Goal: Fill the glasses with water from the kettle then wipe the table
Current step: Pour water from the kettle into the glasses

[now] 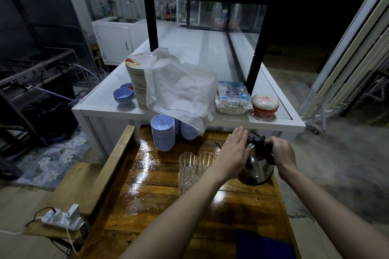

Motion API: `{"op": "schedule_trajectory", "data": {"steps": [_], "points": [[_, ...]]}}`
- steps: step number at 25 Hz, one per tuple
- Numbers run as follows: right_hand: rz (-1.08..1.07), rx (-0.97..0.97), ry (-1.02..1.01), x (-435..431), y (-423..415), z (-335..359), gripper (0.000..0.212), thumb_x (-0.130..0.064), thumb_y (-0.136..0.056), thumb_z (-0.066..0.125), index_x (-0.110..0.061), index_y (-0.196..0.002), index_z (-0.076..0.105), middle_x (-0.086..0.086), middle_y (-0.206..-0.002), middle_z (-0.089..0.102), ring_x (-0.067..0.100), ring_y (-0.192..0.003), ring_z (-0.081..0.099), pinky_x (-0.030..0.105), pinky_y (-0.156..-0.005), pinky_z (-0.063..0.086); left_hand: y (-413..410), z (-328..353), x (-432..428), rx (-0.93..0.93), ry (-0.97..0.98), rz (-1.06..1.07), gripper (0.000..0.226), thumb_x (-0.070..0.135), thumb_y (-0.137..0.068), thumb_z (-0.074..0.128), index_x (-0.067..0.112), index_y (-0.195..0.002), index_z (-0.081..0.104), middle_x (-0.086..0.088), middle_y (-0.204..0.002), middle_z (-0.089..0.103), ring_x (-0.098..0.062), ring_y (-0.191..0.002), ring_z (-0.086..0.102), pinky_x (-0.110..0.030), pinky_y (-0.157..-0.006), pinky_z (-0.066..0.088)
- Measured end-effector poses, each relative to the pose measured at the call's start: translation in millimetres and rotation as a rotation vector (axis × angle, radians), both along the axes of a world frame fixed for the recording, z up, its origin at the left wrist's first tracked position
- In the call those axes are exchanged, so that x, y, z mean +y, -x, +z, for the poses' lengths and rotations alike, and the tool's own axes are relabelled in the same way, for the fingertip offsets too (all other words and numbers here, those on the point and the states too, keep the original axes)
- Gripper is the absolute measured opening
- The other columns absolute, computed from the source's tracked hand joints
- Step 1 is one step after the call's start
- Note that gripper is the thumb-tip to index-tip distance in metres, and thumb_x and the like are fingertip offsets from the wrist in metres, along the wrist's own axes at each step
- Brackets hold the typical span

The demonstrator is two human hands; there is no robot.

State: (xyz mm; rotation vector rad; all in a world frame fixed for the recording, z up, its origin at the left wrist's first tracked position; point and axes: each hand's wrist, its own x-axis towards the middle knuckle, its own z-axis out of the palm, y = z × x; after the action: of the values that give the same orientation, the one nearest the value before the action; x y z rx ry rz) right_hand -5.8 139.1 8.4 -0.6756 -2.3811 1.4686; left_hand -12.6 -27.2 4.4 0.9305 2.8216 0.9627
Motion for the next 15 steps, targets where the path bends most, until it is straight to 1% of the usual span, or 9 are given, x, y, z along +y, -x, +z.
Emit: {"op": "schedule_trajectory", "data": {"steps": [1,2,4,5,7,9,11,13,15], "points": [[0.008,0.008,-0.019,-4,1,4,0.036,-0.033,-0.078,0.048,-0.003,-0.069,0.064,0.018,-0.071,0.064,0.033,-0.071,0.057,0.051,-0.066,0.05,1,1,-3,0.015,-0.006,0.005,0.08,0.053,-0.092,0.004,0.004,-0.155,0.008,-0.012,-0.164,0.003,-0.02,-0.152,-0.002,-0.031,-0.123,-0.003],[0.028,0.019,-0.052,-8,4,10,0.037,-0.033,-0.077,0.047,-0.002,-0.067,0.064,0.019,-0.07,0.064,0.031,-0.069,0.056,0.049,-0.064,0.048,2,0,-7,0.028,-0.015,0.015,0.073,0.05,-0.098,0.009,0.005,-0.155,0.006,-0.013,-0.164,0.002,-0.02,-0.152,-0.003,-0.03,-0.123,-0.003],[0.096,0.047,-0.138,-18,10,21,0.043,-0.033,-0.076,0.045,0.005,-0.07,0.063,0.024,-0.07,0.063,0.027,-0.065,0.052,0.04,-0.06,0.041,4,-2,-18,0.025,-0.039,0.047,0.061,0.035,-0.106,0.024,0.006,-0.155,0.003,-0.011,-0.164,-0.002,-0.018,-0.151,-0.007,-0.03,-0.123,-0.004],[0.136,0.054,-0.185,-24,14,26,0.045,-0.034,-0.076,0.044,0.007,-0.07,0.061,0.023,-0.067,0.06,0.026,-0.063,0.05,0.037,-0.059,0.037,3,-4,-24,0.017,-0.054,0.062,0.061,0.031,-0.106,0.028,0.006,-0.155,0.001,-0.011,-0.164,-0.004,-0.017,-0.151,-0.008,-0.029,-0.123,-0.005],[0.207,0.06,-0.272,-36,23,33,0.045,-0.035,-0.077,0.042,0.005,-0.066,0.059,0.013,-0.06,0.054,0.023,-0.059,0.045,0.034,-0.056,0.031,1,-7,-35,0.007,-0.067,0.09,0.063,0.03,-0.106,0.029,0.006,-0.154,-0.004,-0.01,-0.163,-0.009,-0.017,-0.15,-0.012,-0.029,-0.122,-0.007],[0.269,0.083,-0.325,-47,32,37,0.042,-0.037,-0.078,0.039,-0.003,-0.062,0.057,0.009,-0.058,0.051,0.022,-0.057,0.043,0.034,-0.054,0.03,0,-9,-42,-0.001,-0.066,0.126,0.066,0.032,-0.106,0.028,0.006,-0.154,-0.008,-0.011,-0.162,-0.015,-0.017,-0.149,-0.017,-0.031,-0.123,-0.008],[0.335,0.11,-0.375,-59,40,41,0.039,-0.037,-0.079,0.038,-0.009,-0.058,0.055,0.009,-0.057,0.05,0.022,-0.056,0.043,0.034,-0.054,0.031,1,-12,-49,-0.025,-0.08,0.17,0.067,0.032,-0.106,0.028,0.005,-0.153,-0.011,-0.011,-0.161,-0.019,-0.017,-0.148,-0.02,-0.031,-0.123,-0.009],[0.394,0.12,-0.444,-68,48,44,0.037,-0.035,-0.079,0.039,-0.012,-0.053,0.051,0.009,-0.054,0.05,0.021,-0.053,0.043,0.033,-0.053,0.031,0,-15,-54,-0.054,-0.127,0.207,0.067,0.031,-0.106,0.028,0.006,-0.153,-0.012,-0.01,-0.161,-0.02,-0.015,-0.148,-0.021,-0.029,-0.121,-0.011],[0.441,0.111,-0.508,-75,55,46,0.039,-0.034,-0.079,0.04,-0.011,-0.05,0.051,0.011,-0.052,0.053,0.023,-0.051,0.047,0.033,-0.051,0.033,-2,-18,-58,-0.091,-0.182,0.236,0.067,0.03,-0.106,0.029,0.007,-0.153,-0.013,-0.008,-0.161,-0.021,-0.013,-0.147,-0.023,-0.026,-0.12,-0.013]]}}
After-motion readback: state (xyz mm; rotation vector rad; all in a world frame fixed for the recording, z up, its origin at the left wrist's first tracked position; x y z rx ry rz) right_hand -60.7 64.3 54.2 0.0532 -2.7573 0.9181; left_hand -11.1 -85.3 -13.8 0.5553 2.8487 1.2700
